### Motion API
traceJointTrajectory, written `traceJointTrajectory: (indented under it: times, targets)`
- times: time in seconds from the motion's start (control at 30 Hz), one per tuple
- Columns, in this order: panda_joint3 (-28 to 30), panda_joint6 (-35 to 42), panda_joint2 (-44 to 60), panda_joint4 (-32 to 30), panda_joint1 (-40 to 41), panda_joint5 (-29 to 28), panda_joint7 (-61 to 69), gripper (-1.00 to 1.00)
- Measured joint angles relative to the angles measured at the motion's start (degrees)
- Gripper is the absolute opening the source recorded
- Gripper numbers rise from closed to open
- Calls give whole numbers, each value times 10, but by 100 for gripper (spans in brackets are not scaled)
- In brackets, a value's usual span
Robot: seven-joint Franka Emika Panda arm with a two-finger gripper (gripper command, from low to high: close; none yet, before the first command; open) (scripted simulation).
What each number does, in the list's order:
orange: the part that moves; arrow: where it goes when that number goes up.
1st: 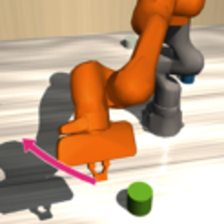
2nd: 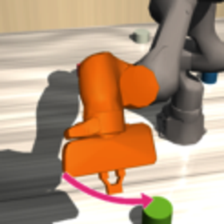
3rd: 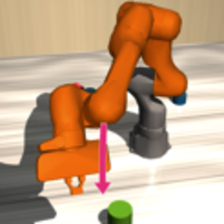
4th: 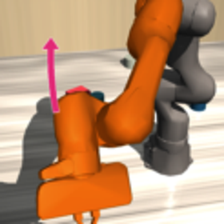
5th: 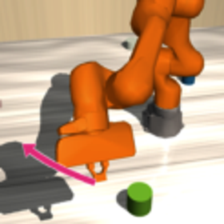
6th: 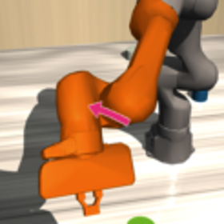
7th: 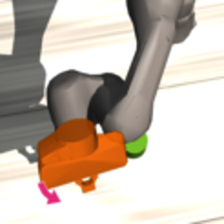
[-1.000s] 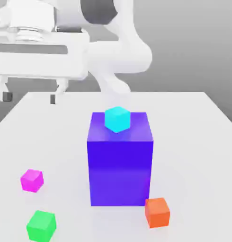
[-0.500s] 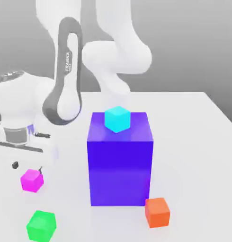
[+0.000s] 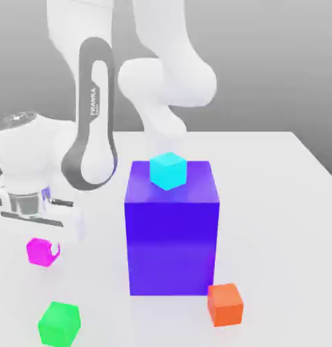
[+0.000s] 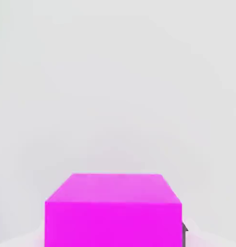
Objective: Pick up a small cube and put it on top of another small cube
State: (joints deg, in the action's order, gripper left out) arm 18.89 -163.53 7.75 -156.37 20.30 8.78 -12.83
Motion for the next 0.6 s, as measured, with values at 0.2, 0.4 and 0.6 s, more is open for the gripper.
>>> traceJointTrajectory:
  times: [0.2, 0.4, 0.6]
  targets:
    - [-26, 94, 5, 100, -66, -34, -147, -100]
    - [-63, 130, 61, 192, -116, -26, -246, -100]
    - [-82, 85, 114, 199, -106, -4, -235, 100]
